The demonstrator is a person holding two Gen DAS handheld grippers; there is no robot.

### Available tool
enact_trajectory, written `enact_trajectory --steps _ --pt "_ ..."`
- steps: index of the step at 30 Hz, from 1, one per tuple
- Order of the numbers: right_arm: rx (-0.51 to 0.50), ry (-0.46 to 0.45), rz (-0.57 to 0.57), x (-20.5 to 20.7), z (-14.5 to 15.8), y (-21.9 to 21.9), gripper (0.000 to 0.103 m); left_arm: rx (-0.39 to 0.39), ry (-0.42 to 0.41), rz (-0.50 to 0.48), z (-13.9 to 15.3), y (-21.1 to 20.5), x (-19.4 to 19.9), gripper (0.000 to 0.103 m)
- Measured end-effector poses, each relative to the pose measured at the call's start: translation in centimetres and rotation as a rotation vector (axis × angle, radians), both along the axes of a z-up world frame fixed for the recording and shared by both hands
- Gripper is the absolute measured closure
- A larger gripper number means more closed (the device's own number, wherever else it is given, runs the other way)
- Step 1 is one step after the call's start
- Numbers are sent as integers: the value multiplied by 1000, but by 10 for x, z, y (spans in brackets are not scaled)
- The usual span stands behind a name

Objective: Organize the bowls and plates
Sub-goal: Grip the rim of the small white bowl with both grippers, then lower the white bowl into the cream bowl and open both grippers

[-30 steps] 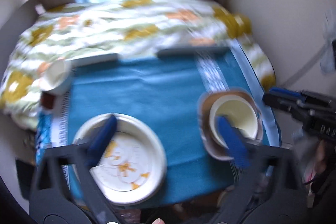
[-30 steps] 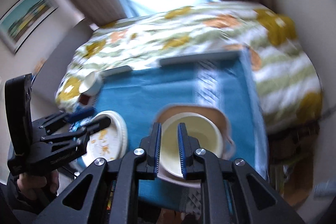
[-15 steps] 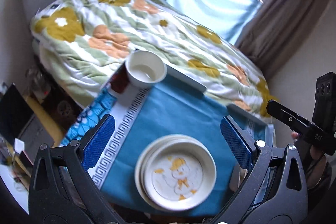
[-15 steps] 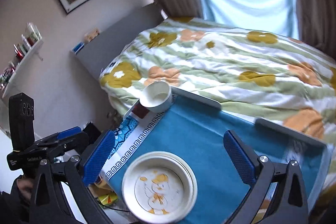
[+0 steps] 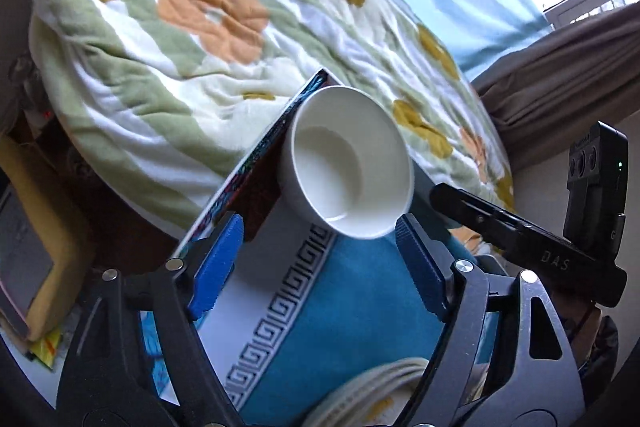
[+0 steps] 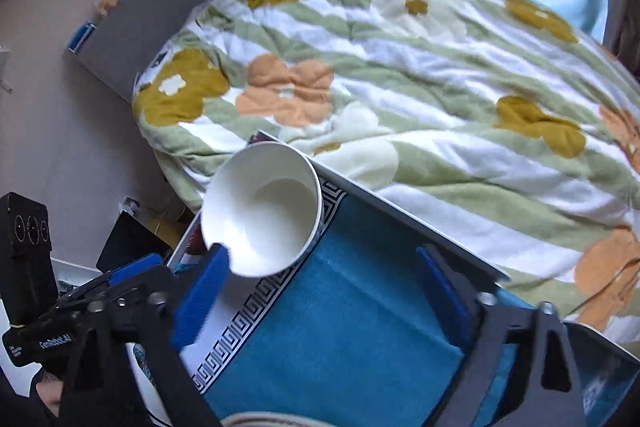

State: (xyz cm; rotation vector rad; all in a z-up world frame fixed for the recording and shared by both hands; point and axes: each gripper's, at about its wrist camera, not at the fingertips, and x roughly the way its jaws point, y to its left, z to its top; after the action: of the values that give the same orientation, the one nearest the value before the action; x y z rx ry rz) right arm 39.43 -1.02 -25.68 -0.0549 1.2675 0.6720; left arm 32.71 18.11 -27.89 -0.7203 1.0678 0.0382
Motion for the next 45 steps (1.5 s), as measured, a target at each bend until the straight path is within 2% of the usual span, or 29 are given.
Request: enact_trajectory --steps 1,3,4,5,7,8,13,15,23,29,32,36,39,45 --pt "-5 21 5 5 -10 6 36 2 12 -8 -7 2 8 32" --pt "-12 45 9 12 -23 12 45 -4 21 -29 -19 4 19 45" --pt "-9 59 11 15 -31 16 47 -5 24 -39 -23 5 25 48" --pt "-7 65 9 17 -32 19 52 -4 30 -50 -25 4 28 52" --pt "2 83 2 21 -38 21 60 0 33 -71 -28 3 35 54" --pt "7 87 -1 22 -39 22 67 12 25 -81 -28 2 38 59" --pt "15 94 1 24 -42 29 81 86 31 -86 -26 3 44 81" --pt "15 93 5 24 -44 31 89 84 25 -86 -27 6 43 82" --pt "14 72 -4 22 -42 30 90 135 20 -104 -19 -1 41 82" --pt "47 59 -21 12 -29 20 90 181 -3 -115 8 -13 31 82" --pt "77 32 -39 2 -10 6 90 199 -24 -124 27 -26 21 82" --pt "77 10 -61 -19 15 -19 90 217 -46 -151 57 -57 3 82" --pt "98 -7 -93 -42 34 -54 90 202 -66 -174 77 -85 -17 82" --pt "89 -53 -166 -100 65 -139 90 218 -106 -261 105 -172 -67 82"
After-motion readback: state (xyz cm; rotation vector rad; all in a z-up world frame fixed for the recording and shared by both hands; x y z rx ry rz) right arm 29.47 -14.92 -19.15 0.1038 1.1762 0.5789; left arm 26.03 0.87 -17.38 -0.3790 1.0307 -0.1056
